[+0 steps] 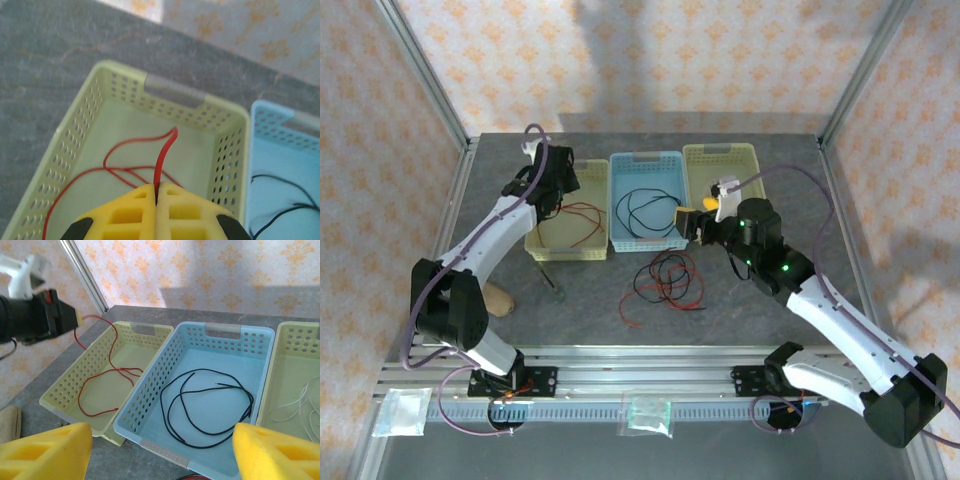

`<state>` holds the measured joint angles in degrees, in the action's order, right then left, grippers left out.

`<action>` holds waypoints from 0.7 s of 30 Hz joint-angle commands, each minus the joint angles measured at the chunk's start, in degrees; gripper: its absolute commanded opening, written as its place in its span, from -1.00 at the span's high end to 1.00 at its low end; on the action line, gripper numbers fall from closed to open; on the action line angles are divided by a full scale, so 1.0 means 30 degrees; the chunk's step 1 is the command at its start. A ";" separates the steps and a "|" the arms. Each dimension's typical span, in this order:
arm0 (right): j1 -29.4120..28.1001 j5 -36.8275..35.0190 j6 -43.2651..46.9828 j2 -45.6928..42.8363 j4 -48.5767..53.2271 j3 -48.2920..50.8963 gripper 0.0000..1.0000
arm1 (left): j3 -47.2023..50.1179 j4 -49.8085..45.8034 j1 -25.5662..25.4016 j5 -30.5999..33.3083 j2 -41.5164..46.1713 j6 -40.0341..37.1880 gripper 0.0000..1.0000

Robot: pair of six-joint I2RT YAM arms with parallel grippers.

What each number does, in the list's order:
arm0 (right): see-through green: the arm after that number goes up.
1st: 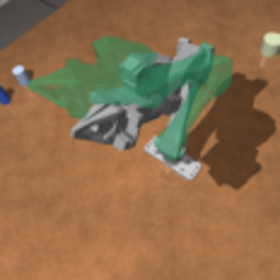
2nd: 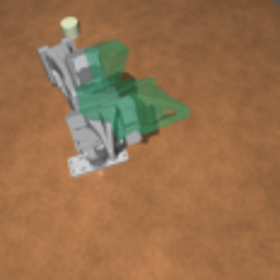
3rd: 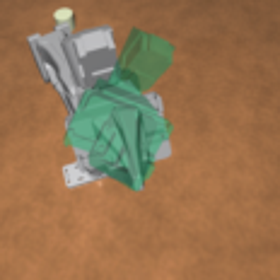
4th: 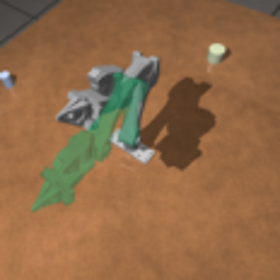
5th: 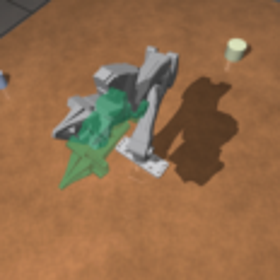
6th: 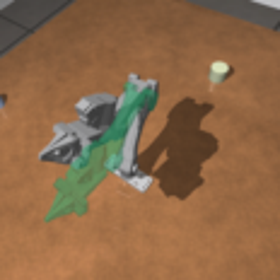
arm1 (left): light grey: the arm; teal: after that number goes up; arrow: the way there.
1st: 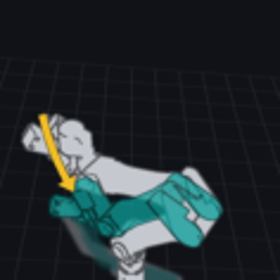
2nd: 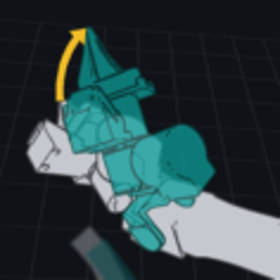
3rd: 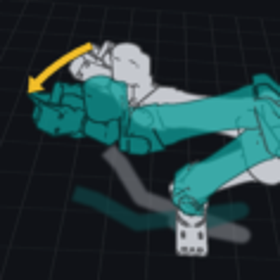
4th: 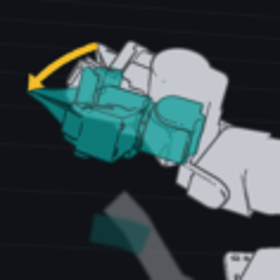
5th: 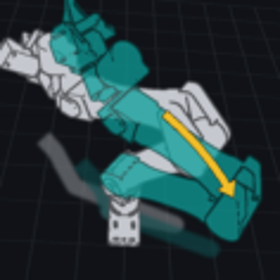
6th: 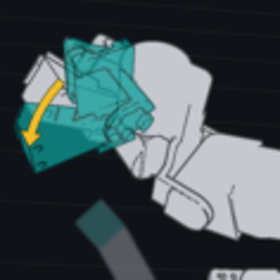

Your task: Untangle the cables

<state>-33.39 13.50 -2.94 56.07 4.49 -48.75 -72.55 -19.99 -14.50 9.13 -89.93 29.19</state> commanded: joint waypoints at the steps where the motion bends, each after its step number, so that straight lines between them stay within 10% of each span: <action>1: -0.0092 0.0180 -0.0338 -0.0658 -0.0761 0.0380 -0.49 | 0.0733 0.0759 0.0161 -0.0496 -0.0505 0.0997 1.00; 15: -0.0092 -0.1710 -0.2288 -0.0718 -0.0126 0.1100 -0.54 | -0.1939 -0.1579 0.0313 -0.0930 -0.5438 0.0637 1.00; 21: -0.0092 -0.3562 -0.4759 0.0466 0.2325 0.0632 -0.67 | -0.2644 -0.1924 0.0379 -0.1421 -0.6221 0.0795 0.57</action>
<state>-33.39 7.88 -11.90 55.79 6.33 -45.84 -78.54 -23.16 -13.98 5.89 -108.16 31.38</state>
